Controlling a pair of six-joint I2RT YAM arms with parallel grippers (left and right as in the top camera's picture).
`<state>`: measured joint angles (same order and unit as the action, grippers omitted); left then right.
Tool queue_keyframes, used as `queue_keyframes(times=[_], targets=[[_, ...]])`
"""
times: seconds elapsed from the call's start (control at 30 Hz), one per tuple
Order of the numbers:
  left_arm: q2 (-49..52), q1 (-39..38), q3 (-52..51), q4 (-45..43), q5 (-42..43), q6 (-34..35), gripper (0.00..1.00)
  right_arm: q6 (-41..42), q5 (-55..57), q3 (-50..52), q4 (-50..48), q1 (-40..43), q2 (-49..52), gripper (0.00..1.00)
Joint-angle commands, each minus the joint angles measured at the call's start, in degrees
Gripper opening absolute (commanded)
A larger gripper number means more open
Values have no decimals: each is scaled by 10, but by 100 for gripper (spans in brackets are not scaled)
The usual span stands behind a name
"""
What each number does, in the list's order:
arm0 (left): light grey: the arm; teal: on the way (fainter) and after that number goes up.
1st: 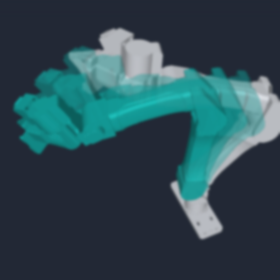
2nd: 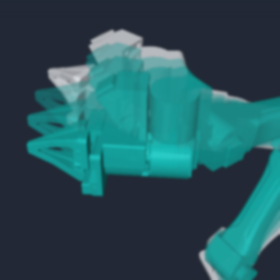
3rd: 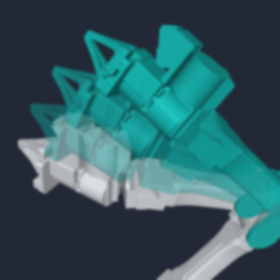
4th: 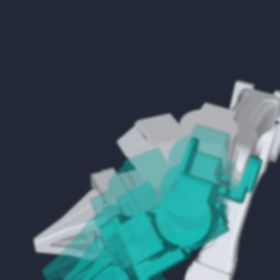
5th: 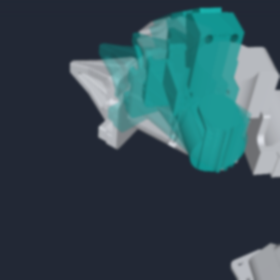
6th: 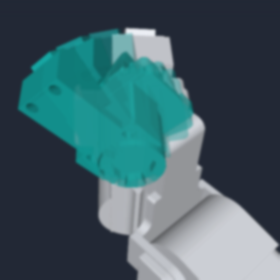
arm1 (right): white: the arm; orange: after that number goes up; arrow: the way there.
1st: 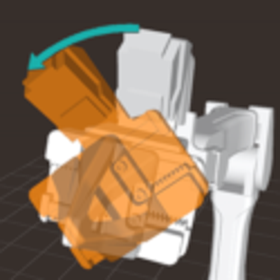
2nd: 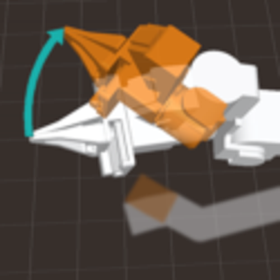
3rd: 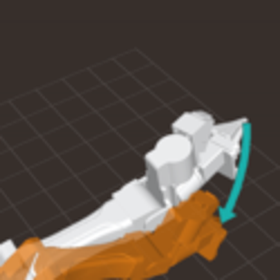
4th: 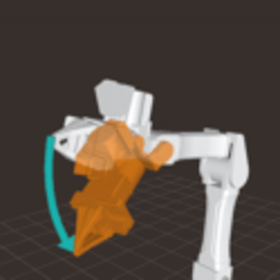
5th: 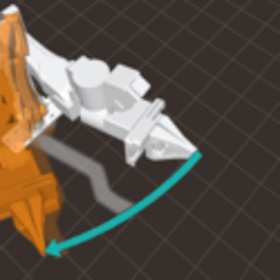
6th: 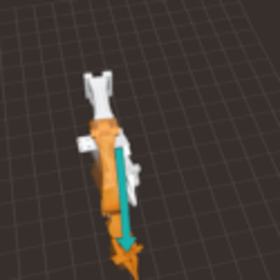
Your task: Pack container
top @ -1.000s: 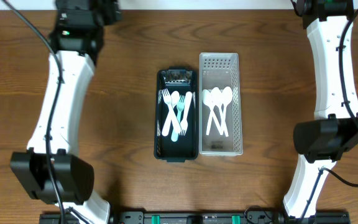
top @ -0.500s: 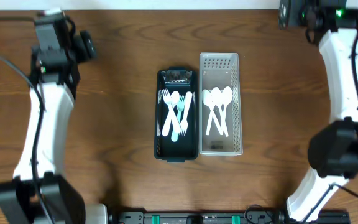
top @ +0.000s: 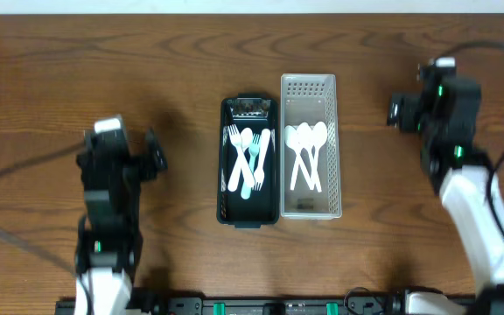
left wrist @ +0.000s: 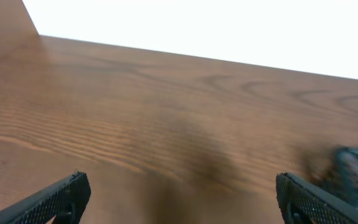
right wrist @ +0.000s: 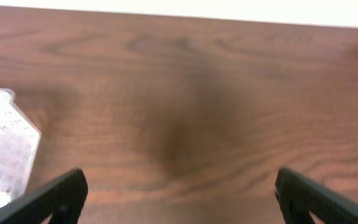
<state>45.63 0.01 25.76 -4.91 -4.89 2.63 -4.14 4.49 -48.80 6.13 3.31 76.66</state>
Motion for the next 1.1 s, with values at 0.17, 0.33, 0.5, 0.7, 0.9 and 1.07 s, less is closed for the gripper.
queue_keyframes(times=[0.17, 0.33, 0.5, 0.7, 0.9, 1.07], targets=[[-252, -17, -43, 107, -1, -14, 98, -7, 16, 181, -51, -27, -250, 99], [-282, -17, -43, 104, -1, -14, 98, -7, 26, 238, -43, -30, -369, 99], [-283, -17, -43, 117, -1, -14, 98, -7, 26, 250, 50, -30, -438, 99], [-282, -17, -43, 177, -1, -14, 98, -7, 26, 250, 161, -30, -442, 99], [-282, -17, -43, 262, -1, -14, 98, -7, 26, 250, 273, -30, -441, 99], [-282, -17, -43, 334, -1, -14, 98, -7, 26, 250, 344, -30, -442, 99]])
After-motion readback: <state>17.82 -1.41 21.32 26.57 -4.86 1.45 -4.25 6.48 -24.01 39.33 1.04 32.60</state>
